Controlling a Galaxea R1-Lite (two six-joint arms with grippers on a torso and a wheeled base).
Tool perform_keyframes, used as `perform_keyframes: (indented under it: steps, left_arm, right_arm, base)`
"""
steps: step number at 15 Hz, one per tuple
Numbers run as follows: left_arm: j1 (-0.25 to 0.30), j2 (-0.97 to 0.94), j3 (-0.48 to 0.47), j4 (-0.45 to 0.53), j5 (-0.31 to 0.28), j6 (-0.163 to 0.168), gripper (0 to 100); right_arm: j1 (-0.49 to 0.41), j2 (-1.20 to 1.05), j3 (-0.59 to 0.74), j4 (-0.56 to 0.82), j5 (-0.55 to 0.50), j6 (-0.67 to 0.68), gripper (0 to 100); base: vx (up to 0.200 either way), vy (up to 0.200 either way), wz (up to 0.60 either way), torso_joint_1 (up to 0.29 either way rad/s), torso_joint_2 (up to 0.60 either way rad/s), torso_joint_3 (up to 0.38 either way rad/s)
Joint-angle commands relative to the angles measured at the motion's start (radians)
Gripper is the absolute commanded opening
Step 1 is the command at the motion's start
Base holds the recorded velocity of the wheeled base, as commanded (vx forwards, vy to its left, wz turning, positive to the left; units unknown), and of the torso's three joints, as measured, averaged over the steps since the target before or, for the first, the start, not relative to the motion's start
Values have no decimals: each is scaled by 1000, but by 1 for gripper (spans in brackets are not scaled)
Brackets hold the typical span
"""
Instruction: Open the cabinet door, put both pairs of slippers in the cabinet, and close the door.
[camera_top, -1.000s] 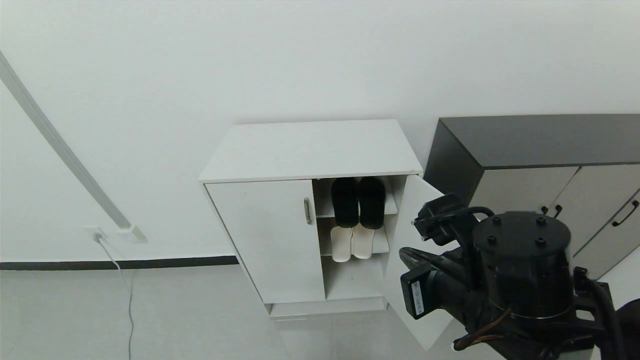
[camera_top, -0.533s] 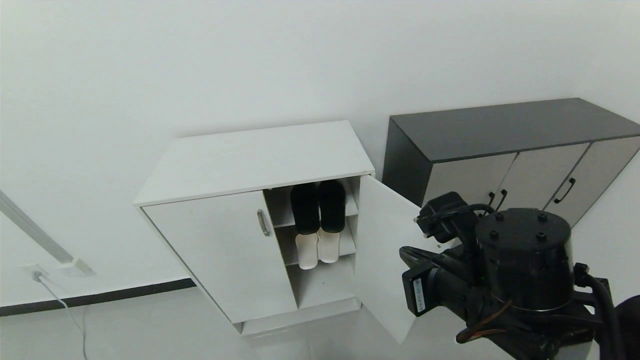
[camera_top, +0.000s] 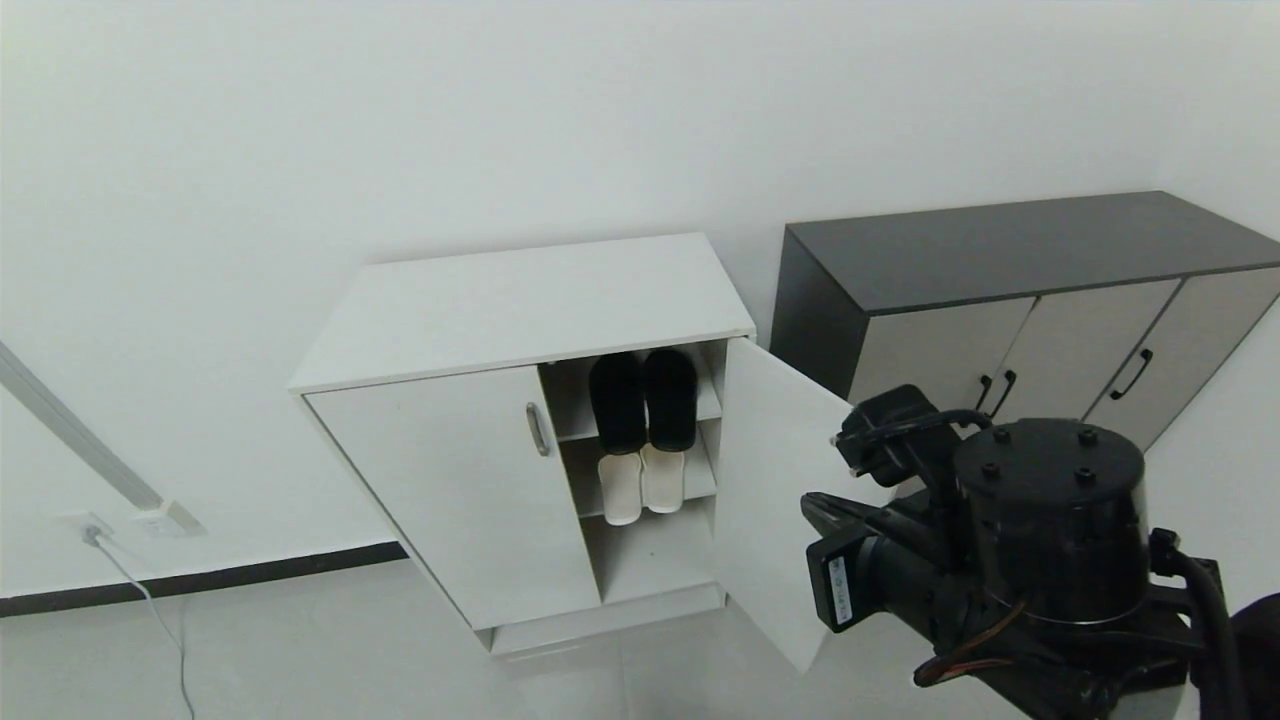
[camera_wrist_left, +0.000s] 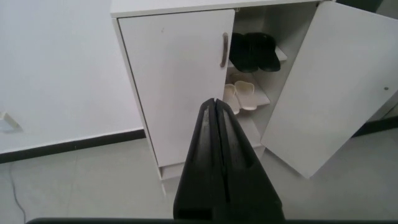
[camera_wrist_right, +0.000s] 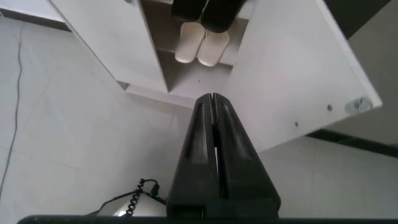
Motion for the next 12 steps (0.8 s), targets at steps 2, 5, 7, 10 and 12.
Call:
perform_keyframes:
  steps: [2,5,7,10,12]
  left_arm:
    - [0,0,0,0,1,0,0]
    - [0,1,0,0,1,0,0]
    - [0,1,0,0,0,3,0]
    - [0,1,0,0,0,3,0]
    - [0,1,0,0,0,1,0]
  right_arm:
    - [-11,3,0,-1,0,0,0]
    - [-40,20,-9,-2,-6,-17,0]
    - [-105,55,-60,-1,-11,-11,0]
    - [-205,103,-113,-1,-8,-12,0]
    - [-301,170,-205,1,34,-29,0]
  base:
    - [0,0,0,0,0,0]
    - [0,0,0,0,0,0]
    - [0,0,0,0,0,0]
    - [0,0,0,0,0,0]
    - [0,0,0,0,0,0]
